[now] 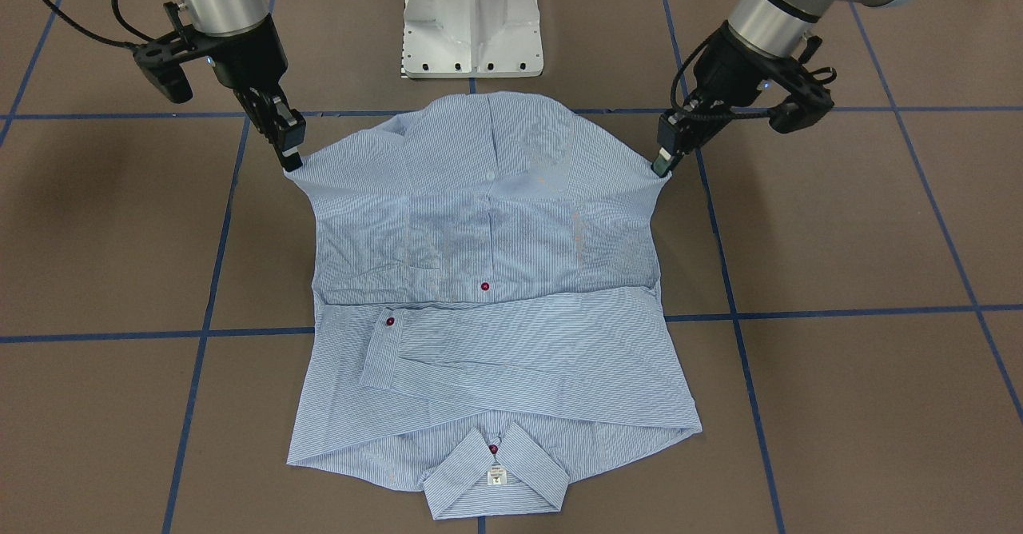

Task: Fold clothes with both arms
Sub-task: 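Lift both hem corners and fold them toward the collar with both grippers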

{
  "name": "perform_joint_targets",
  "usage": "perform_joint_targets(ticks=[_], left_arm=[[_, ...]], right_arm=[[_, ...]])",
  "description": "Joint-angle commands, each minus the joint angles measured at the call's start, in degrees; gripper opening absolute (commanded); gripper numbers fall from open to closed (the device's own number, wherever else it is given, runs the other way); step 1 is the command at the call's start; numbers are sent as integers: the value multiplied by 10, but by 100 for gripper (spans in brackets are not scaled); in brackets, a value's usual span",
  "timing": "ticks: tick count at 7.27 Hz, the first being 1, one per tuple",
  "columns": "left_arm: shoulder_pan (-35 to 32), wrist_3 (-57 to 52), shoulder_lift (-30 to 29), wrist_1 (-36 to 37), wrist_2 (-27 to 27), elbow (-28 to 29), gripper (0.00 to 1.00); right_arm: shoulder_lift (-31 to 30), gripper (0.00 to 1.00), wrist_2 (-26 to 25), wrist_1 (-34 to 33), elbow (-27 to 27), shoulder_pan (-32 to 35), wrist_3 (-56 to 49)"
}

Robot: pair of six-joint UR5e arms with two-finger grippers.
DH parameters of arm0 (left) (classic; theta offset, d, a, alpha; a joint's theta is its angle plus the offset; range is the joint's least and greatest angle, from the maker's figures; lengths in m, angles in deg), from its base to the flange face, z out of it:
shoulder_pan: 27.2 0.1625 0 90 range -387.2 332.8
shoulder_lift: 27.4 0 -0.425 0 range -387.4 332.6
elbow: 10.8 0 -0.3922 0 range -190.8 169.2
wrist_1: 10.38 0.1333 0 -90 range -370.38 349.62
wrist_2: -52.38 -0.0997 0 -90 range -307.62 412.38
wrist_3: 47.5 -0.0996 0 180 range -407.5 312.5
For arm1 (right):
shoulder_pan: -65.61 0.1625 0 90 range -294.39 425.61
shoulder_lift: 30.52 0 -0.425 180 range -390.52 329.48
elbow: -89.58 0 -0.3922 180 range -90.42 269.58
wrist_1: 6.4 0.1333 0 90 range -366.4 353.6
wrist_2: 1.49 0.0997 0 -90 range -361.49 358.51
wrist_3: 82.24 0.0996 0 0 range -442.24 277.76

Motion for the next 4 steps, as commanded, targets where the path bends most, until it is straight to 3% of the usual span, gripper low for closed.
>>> perform_joint_targets(ticks=[1, 2, 4], left_arm=[[-45, -41, -48, 2, 1, 79, 0], [-51, -41, -77, 1, 1, 116, 0], [-53, -45, -85, -39, -1, 162, 0]], right_arm=[[64, 0, 13, -10, 91, 67, -76], [100, 0, 15, -9, 142, 88, -96], [130, 0, 19, -7, 195, 111, -133]])
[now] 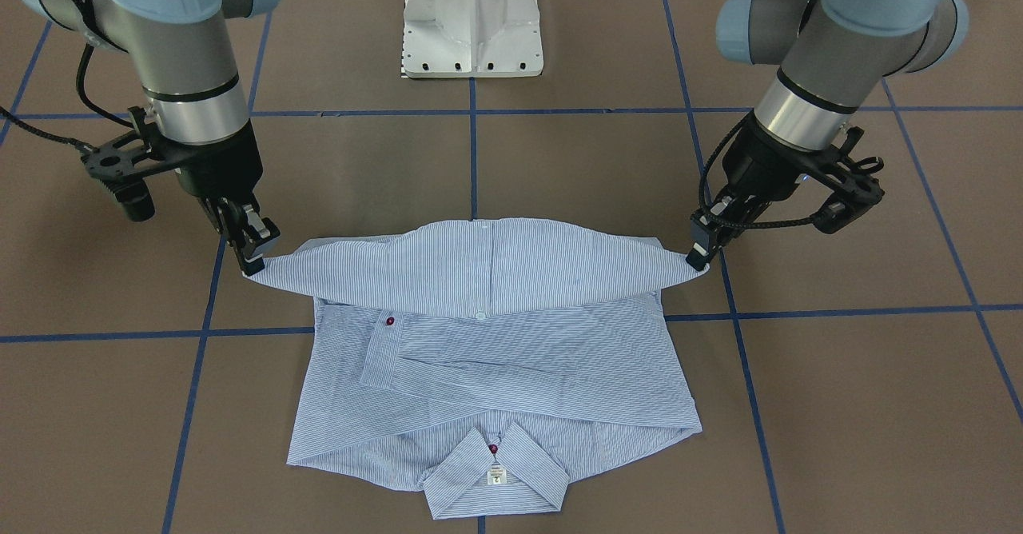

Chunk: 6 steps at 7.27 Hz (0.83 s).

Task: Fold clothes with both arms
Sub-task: 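Lift both hem corners and fold them toward the collar with both grippers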

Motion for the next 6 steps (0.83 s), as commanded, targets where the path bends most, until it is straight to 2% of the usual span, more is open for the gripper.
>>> perform_joint_targets(ticks=[1, 2, 3, 4, 6], left_arm=[[-3, -2, -6, -48, -2, 47, 0], [-3, -2, -6, -59, -2, 59, 0], [-3, -2, -13, -80, -2, 81, 0], [-3, -2, -23, -100, -4, 109, 0], [-3, -1, -43, -156, -5, 179, 0]], right_arm=[[45, 0, 2, 2, 69, 14, -28], [75, 0, 7, 55, 141, 14, -27], [76, 0, 8, 144, 207, 13, -27], [76, 0, 8, 182, 239, 13, -27], [77, 0, 8, 183, 248, 13, -30]])
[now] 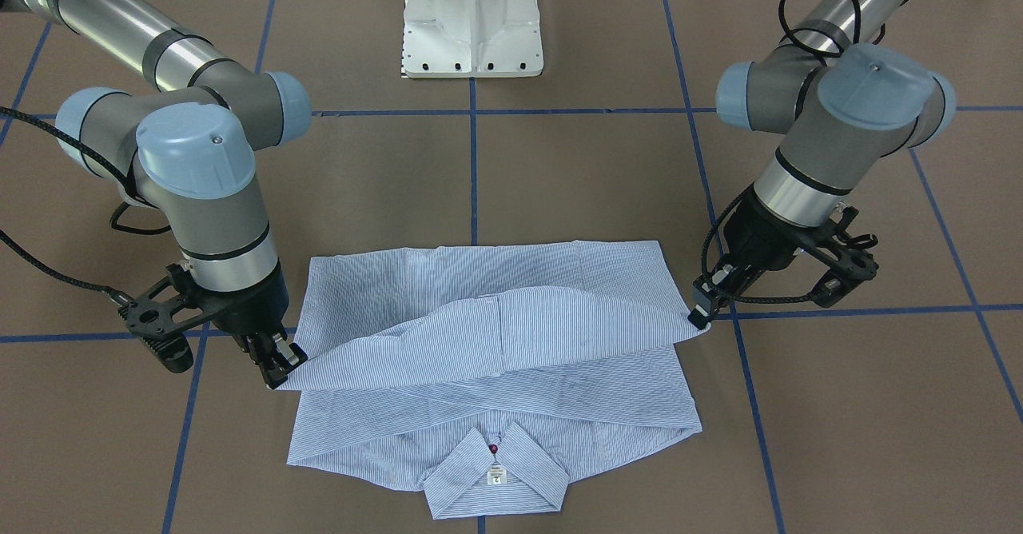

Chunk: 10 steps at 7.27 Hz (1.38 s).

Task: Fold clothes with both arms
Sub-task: 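Lift both hem corners and fold them toward the collar with both grippers, then release and raise the left gripper while the right gripper moves to the side edge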

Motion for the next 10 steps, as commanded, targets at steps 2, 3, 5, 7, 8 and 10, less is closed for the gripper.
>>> perform_joint_targets(ticks=[2, 3, 5, 7, 8, 10], left_arm=[[1, 0, -22, -81, -33, 90, 0], [1, 0, -35, -92, -35, 116, 0], [4, 0, -55, -187, -62, 209, 0], [11, -40, -92, -192, -97, 282, 51], [10, -59, -91, -192, -104, 290, 57], [7, -73, -89, -193, -102, 284, 57]], right_arm=[[8, 0, 2, 11, 31, -1, -6], [11, 0, 3, 41, 60, -1, -11], [47, 0, 4, 115, 157, -3, -24], [67, 68, 10, 192, 244, -3, -59], [85, 99, 11, 200, 257, -3, -59], [86, 100, 60, 201, 247, 17, -59]])
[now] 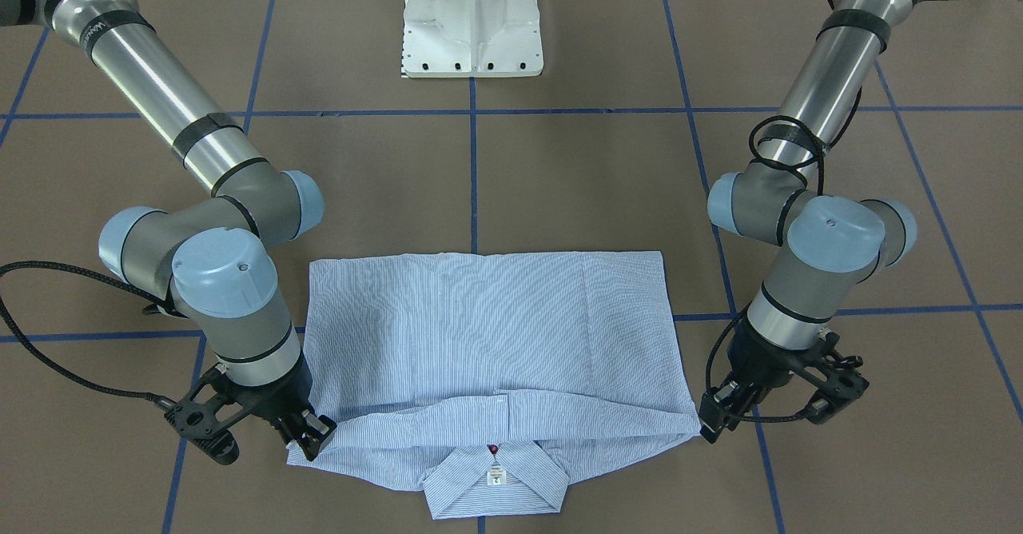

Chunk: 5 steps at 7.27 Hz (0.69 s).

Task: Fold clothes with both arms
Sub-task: 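Release and raise the left gripper while the right gripper moves to the side edge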

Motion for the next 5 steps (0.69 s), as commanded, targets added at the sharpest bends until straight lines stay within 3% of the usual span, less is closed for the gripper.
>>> perform_joint_targets(ticks=[1, 2, 3, 4, 5], left_arm=[[-5, -18, 3, 2, 5, -26, 57], [-12, -19, 20, 3, 24, -54, 57], [-23, -32, 57, 0, 61, -98, 57], [-39, -73, 98, 6, 104, -156, 57], [-49, -80, 132, 7, 119, -199, 57]], right_arm=[[-3, 99, 37, -15, -60, 16, 11], [-20, 99, 39, -84, -131, 6, 13], [-35, 76, 28, -106, -172, -17, 44], [-41, 8, -13, -106, -191, -51, 80], [-52, 0, -41, -108, -216, -86, 82]])
